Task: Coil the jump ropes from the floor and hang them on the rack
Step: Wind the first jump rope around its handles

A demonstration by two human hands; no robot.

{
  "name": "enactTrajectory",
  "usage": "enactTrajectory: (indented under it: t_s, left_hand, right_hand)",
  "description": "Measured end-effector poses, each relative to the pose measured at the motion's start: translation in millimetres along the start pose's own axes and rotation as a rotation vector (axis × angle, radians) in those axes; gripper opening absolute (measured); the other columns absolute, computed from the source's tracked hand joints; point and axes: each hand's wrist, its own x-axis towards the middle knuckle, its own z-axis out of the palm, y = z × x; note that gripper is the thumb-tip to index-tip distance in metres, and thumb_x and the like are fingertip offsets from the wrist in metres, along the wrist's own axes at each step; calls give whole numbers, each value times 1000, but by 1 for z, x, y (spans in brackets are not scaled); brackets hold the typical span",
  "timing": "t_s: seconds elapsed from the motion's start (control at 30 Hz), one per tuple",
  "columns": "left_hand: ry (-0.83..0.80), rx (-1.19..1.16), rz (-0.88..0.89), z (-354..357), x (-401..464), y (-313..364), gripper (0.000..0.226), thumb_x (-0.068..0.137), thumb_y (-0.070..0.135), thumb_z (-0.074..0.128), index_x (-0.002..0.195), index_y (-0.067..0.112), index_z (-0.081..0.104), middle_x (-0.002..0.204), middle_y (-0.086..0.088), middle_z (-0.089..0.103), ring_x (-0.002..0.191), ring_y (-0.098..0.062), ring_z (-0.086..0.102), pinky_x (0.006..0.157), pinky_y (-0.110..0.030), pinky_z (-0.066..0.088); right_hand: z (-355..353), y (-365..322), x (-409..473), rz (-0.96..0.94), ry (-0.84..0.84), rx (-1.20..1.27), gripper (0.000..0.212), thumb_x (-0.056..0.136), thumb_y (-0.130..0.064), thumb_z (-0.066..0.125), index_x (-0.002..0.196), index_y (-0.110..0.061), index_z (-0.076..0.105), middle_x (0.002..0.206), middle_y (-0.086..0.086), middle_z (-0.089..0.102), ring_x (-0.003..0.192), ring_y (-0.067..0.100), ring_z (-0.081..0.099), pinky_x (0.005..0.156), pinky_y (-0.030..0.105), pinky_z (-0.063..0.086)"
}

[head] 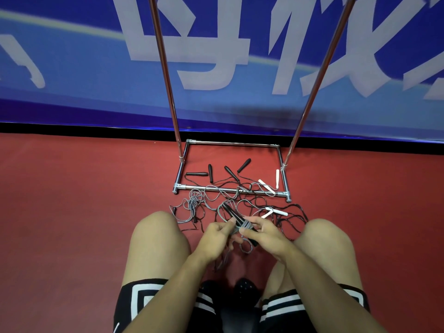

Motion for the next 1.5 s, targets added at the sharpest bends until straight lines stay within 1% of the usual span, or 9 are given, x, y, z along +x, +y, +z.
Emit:
enactTrajectory:
  t_s: [0.2, 0.3, 0.43, 0.73, 0.9, 1.13, 1.27, 1.4, 1.5]
  left_hand:
    - [27, 83, 35, -3, 1, -6, 45, 101, 36, 62, 60, 18, 68, 53, -6, 61, 52, -23, 48, 56, -30, 38]
    - [1, 49, 71, -2, -3, -1, 40, 102, 27, 61, 65, 12, 66, 48, 3, 61, 43, -12, 48, 51, -24, 39]
    - [-22, -21, 122, 0, -4, 2, 39, 102, 24, 61, 64, 12, 65, 49, 1, 61, 44, -8, 52, 54, -20, 44]
    - [31, 307, -79, -10, 7, -11, 67, 86, 78, 53, 57, 18, 59, 50, -7, 64, 45, -18, 55, 57, -25, 43]
    - [-26, 277, -125, -12, 10, -7, 63, 104, 52, 45, 57, 14, 62, 46, -4, 59, 38, -10, 47, 51, -23, 36]
    - [111, 223, 38, -13, 15, -19, 40, 102, 31, 60, 67, 12, 66, 58, 1, 59, 46, -10, 43, 50, -23, 35]
    - [147, 197, 87, -14, 17, -20, 39, 101, 27, 63, 63, 18, 69, 61, -1, 61, 47, -6, 41, 53, -24, 35]
    - [154, 175, 114, -13, 20, -24, 35, 88, 52, 60, 60, 34, 71, 73, -21, 68, 65, -15, 53, 67, -30, 43]
    - [160, 182, 123, -11, 23, -29, 39, 80, 65, 55, 65, 33, 71, 62, -9, 58, 62, -15, 48, 66, -31, 42]
  right_hand:
    - [4, 1, -5, 45, -64, 114, 73, 63, -18, 95, 123, -6, 55, 108, 17, 71, 94, 24, 71, 91, 42, 59]
    - [7, -3, -9, 123, -144, 288, 51, 84, 0, 80, 126, -5, 51, 91, 11, 68, 85, 23, 67, 87, 43, 58]
    - [4, -6, -11, 151, -295, 371, 41, 88, -12, 79, 121, -8, 56, 92, 17, 60, 100, 34, 63, 106, 58, 49]
    - [3, -14, -13, 8, -103, 191, 21, 96, -6, 69, 115, -4, 62, 96, 11, 77, 92, 34, 76, 74, 35, 62]
    - [-6, -12, -6, -102, 101, 74, 20, 93, -7, 73, 104, 7, 62, 68, 8, 67, 57, 22, 59, 49, 26, 44]
    - [-7, -4, 2, -57, 100, 124, 22, 95, -15, 72, 104, 2, 61, 79, 18, 60, 53, 13, 43, 49, 26, 34]
    - [-7, -4, 7, 91, 57, 368, 42, 109, -40, 41, 115, -7, 65, 80, 10, 66, 55, 16, 44, 53, 28, 33]
    - [-6, -3, 8, 111, 70, 361, 40, 111, -30, 33, 118, -4, 62, 83, 11, 69, 56, 14, 47, 53, 26, 37]
    - [-4, -1, 8, 94, 88, 310, 35, 110, -28, 42, 115, 0, 63, 91, 14, 69, 57, 12, 49, 54, 24, 39]
